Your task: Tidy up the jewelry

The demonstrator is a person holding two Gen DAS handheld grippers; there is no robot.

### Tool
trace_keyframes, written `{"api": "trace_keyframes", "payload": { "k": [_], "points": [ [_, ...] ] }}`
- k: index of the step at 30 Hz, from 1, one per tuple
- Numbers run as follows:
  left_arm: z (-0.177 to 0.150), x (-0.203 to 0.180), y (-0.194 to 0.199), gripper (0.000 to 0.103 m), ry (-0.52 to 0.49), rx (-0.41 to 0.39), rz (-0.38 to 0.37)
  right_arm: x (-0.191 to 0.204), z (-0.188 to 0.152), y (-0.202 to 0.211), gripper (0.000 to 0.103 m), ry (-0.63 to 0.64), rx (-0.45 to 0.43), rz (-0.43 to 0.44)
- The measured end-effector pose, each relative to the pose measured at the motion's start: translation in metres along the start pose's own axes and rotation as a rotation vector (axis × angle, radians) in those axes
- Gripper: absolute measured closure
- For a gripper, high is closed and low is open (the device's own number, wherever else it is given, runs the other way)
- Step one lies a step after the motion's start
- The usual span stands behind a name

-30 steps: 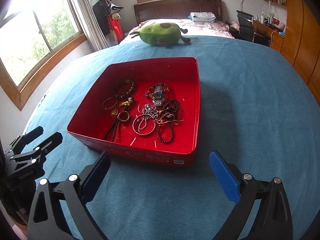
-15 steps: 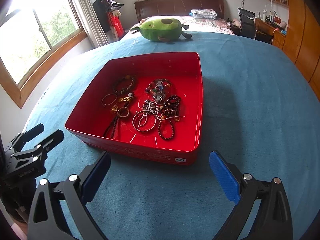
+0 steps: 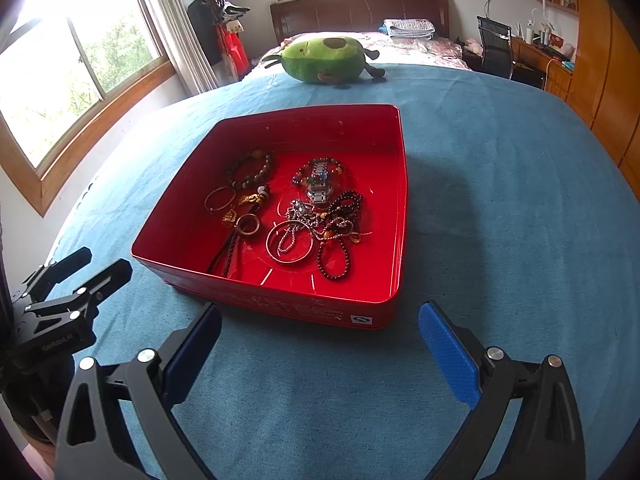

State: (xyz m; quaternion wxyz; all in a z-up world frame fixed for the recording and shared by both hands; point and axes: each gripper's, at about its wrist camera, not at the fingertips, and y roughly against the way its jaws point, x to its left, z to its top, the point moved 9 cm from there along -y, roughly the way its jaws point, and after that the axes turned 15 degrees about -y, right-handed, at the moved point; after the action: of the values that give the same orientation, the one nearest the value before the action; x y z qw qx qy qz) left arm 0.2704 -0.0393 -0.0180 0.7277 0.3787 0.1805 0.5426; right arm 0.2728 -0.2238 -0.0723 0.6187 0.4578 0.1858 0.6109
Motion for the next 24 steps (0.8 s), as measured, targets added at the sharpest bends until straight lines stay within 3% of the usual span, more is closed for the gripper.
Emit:
{"api": "trace_keyframes", "payload": {
  "k": [24],
  "points": [
    [0.0, -0.0022, -0.0028, 0.005, -0.009, 0.014, -0.001, -0.0005, 0.0001, -0.0017, 0.004, 0.002, 0.003, -0.003]
  ]
}}
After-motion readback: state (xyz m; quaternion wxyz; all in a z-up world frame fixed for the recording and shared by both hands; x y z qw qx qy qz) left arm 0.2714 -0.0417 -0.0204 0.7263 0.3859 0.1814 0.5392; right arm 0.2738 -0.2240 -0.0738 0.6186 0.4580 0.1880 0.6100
